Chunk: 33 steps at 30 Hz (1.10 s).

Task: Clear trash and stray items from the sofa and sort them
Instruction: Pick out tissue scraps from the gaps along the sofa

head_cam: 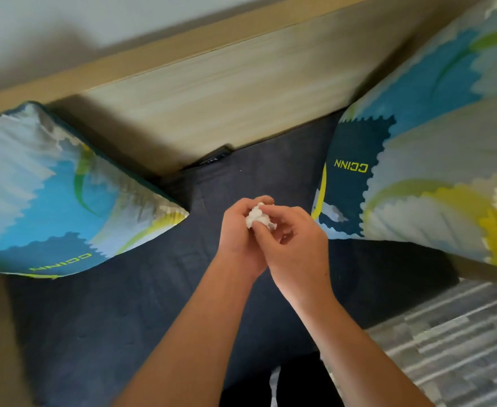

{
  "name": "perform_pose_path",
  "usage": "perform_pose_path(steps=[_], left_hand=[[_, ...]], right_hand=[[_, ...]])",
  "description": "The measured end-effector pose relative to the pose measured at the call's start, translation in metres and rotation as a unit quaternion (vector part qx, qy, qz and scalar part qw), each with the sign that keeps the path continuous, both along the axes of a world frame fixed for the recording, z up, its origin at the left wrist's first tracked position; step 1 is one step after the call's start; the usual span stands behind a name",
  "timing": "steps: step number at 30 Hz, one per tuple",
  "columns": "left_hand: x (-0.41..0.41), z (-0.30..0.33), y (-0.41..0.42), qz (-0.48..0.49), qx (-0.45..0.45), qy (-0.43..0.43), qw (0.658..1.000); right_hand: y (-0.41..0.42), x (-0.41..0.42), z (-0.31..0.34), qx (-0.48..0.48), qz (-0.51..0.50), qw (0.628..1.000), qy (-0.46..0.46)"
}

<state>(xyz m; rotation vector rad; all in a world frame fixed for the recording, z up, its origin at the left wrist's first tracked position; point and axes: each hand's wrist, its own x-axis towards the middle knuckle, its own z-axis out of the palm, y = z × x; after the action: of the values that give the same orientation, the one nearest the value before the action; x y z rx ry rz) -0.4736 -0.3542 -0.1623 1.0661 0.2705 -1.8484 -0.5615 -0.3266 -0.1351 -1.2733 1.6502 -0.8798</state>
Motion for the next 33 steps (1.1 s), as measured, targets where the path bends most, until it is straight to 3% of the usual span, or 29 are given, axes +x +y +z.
perform_pose_path(steps=[7, 12, 16, 18, 23, 29, 33], left_hand=[[-0.062, -0.001, 0.025, -0.09, -0.006, 0.042, 0.995], [-0.124, -0.006, 0.038, -0.138, 0.014, 0.057, 0.989], [-0.187, -0.01, 0.047, -0.199, 0.047, 0.058, 0.977], [-0.218, -0.01, 0.054, -0.213, 0.066, 0.073, 0.972], [-0.294, -0.019, 0.055, -0.206, 0.108, 0.036, 0.972], [-0.357, -0.037, 0.03, -0.181, 0.158, 0.05, 0.969], [-0.364, -0.071, 0.004, -0.176, 0.15, 0.011, 0.973]], right_hand=[[0.027, -0.061, 0.005, 0.024, -0.007, 0.991, 0.131], [0.047, -0.129, -0.003, -0.021, -0.008, 0.97, 0.241], [0.067, -0.195, -0.011, -0.021, -0.004, 0.967, 0.256], [0.077, -0.227, -0.012, -0.022, -0.006, 0.975, 0.222], [0.086, -0.31, -0.016, 0.021, -0.102, 0.994, 0.029], [0.057, -0.394, -0.051, 0.184, -0.173, 0.966, -0.053], [0.014, -0.405, -0.092, 0.262, -0.222, 0.92, -0.187]])
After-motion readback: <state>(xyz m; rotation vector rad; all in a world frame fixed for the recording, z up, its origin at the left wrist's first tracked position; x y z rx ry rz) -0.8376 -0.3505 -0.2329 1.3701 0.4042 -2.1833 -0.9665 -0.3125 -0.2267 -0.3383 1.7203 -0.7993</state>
